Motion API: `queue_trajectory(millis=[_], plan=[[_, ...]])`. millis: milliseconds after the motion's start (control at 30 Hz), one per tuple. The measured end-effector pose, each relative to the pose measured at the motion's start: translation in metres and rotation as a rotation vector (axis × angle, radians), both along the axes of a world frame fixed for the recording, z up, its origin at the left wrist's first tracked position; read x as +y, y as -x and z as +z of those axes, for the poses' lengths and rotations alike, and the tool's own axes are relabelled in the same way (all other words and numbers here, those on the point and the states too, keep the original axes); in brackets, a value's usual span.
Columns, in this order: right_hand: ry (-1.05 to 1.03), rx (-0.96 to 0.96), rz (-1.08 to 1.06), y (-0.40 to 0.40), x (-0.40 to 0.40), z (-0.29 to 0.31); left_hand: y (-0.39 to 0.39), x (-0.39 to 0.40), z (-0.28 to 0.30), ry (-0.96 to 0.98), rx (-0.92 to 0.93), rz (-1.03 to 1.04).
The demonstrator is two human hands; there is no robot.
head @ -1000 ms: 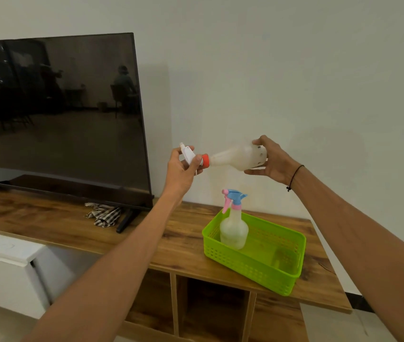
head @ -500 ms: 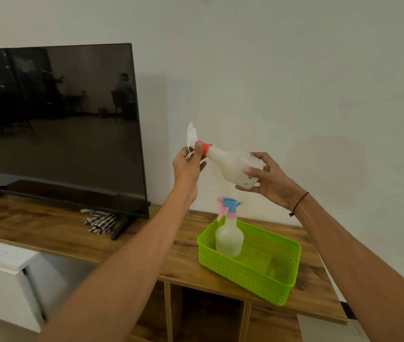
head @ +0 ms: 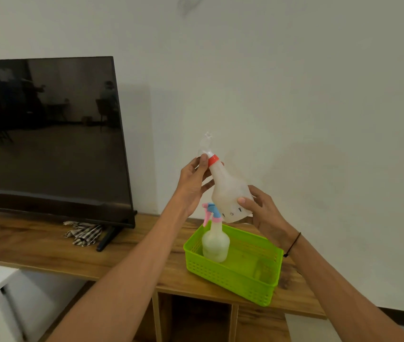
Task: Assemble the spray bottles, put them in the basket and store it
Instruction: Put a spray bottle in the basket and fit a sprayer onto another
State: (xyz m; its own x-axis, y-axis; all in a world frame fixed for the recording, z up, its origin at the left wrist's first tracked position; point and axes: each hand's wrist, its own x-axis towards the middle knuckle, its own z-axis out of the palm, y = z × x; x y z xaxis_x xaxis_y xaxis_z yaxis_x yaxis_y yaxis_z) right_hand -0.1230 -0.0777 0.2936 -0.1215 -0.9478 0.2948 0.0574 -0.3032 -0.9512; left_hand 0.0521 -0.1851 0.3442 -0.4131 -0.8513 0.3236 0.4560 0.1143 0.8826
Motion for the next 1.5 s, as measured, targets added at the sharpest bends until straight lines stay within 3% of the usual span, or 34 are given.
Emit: queue_trajectory(millis=[100,167,367,533,633,767,833,933,1000,1100,1167,1367,1500], plan=[[-0.063,-0.284,0.054,-0.006,0.011,-0.011,0.007,0.009,-0.009,-0.047,0.008,-0.017],[-0.055,-0.347,0.08,-0.008,0.015,-0.019,0.011,0.015,-0.017,-0.048,0.021,-0.024],[0.09,-0.165,-0.136,-0.017,0.024,-0.034,0.019,0.03,-0.031,-0.024,0.056,-0.073],[0.338,0.188,-0.408,-0.017,0.029,-0.049,0.015,0.034,-0.029,0.018,-0.053,-0.105],[0.178,-0.084,-0.308,-0.022,0.033,-0.039,0.017,0.033,-0.03,0.032,-0.057,-0.118],[-0.193,-0.573,0.15,-0.018,0.041,-0.022,0.021,0.028,-0.037,-0.008,-0.01,-0.145],[-0.214,-0.615,0.284,-0.015,0.042,-0.021,0.022,0.024,-0.037,-0.032,0.038,-0.13],[-0.166,-0.52,0.286,-0.021,0.043,-0.027,0.023,0.02,-0.038,-0.031,0.062,-0.099],[-0.034,-0.396,0.116,-0.027,0.043,-0.036,0.024,0.02,-0.038,-0.011,0.069,-0.094],[0.125,-0.031,-0.233,-0.037,0.044,-0.052,0.027,0.023,-0.042,-0.014,0.05,-0.103],[0.104,0.021,-0.284,-0.041,0.047,-0.053,0.027,0.026,-0.044,-0.017,0.012,-0.132],[-0.338,-0.473,0.235,-0.014,0.046,-0.046,0.032,0.032,-0.043,0.004,-0.046,-0.181],[-0.379,-0.525,0.376,-0.022,0.044,-0.043,0.038,0.035,-0.031,-0.027,0.018,-0.14]])
